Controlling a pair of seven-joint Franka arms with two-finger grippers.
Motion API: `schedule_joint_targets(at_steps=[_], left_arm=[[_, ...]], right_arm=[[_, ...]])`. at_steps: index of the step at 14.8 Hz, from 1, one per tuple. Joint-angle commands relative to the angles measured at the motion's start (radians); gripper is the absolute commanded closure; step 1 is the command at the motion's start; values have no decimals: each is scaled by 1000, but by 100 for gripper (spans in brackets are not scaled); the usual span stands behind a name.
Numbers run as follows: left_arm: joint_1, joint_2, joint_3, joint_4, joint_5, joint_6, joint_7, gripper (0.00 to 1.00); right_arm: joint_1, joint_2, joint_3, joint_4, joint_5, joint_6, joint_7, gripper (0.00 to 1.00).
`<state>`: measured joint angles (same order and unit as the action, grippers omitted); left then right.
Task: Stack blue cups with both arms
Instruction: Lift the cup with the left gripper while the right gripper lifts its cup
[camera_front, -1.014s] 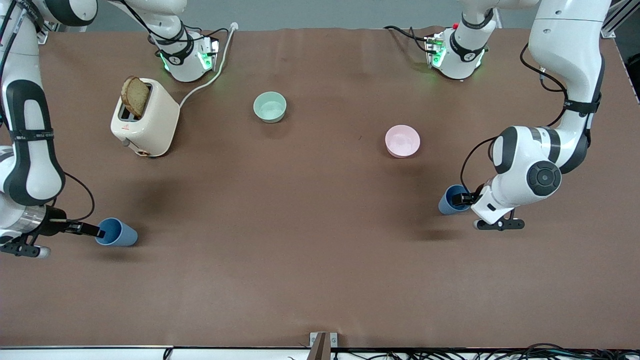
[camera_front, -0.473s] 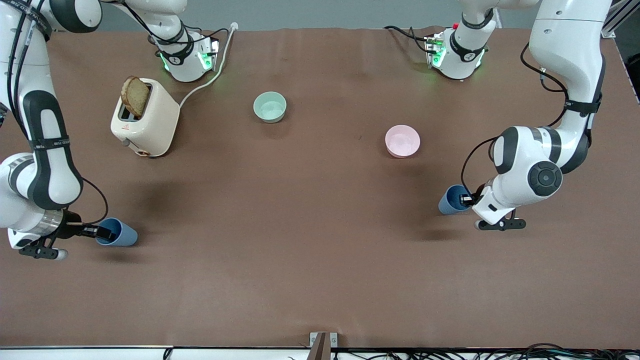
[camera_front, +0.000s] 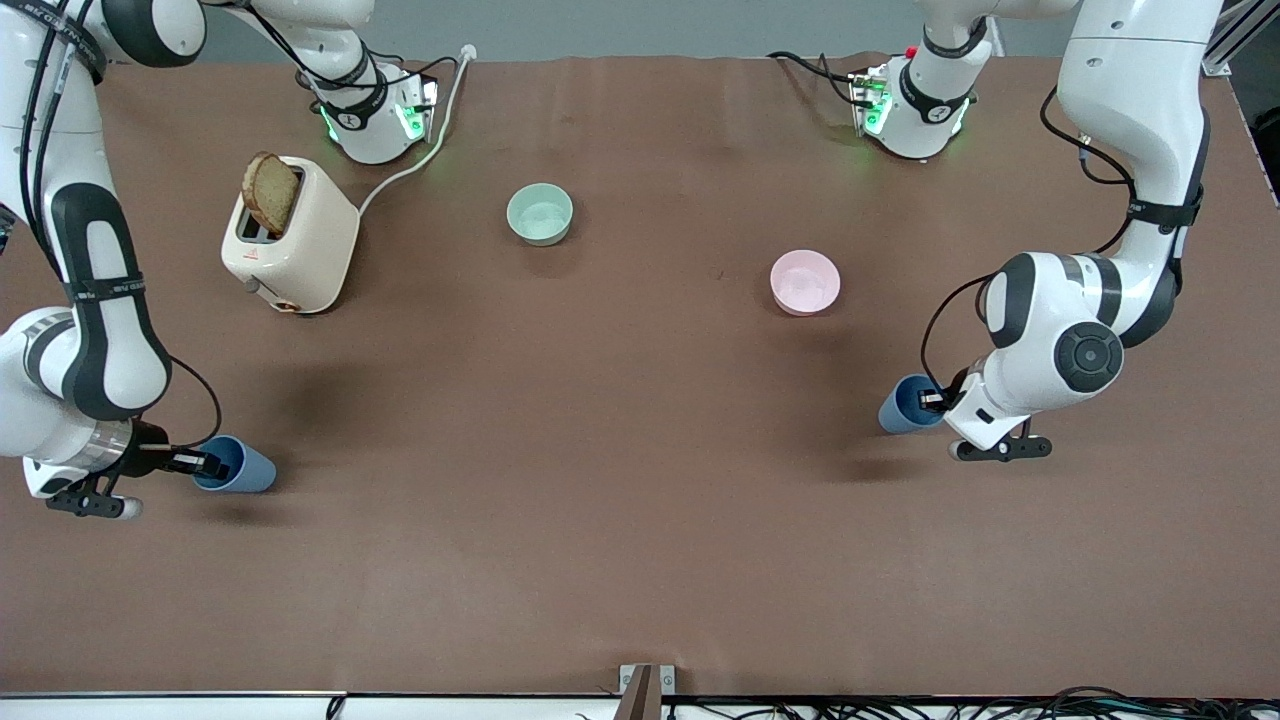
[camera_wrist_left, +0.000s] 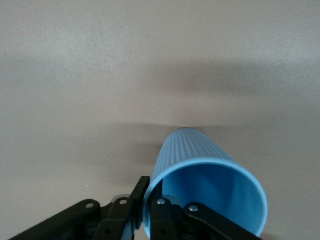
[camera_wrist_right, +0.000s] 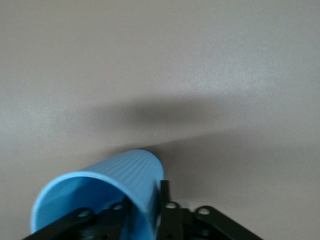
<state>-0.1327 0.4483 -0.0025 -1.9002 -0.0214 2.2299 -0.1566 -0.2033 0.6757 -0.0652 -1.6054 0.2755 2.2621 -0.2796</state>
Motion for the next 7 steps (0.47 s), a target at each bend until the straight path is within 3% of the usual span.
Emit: schedule_joint_targets(at_steps=[1, 3, 7], left_arm=[[1, -6, -5, 15, 12, -13, -12, 99], [1, -34, -11, 47, 21, -32, 2, 99], [-4, -31, -51, 252, 12, -242, 5, 99]], right_arm=[[-4, -16, -1, -24, 13, 7, -19, 94], [-1, -21, -1, -22, 13, 4, -18, 99], [10, -88, -4, -18, 10, -48, -7, 100]])
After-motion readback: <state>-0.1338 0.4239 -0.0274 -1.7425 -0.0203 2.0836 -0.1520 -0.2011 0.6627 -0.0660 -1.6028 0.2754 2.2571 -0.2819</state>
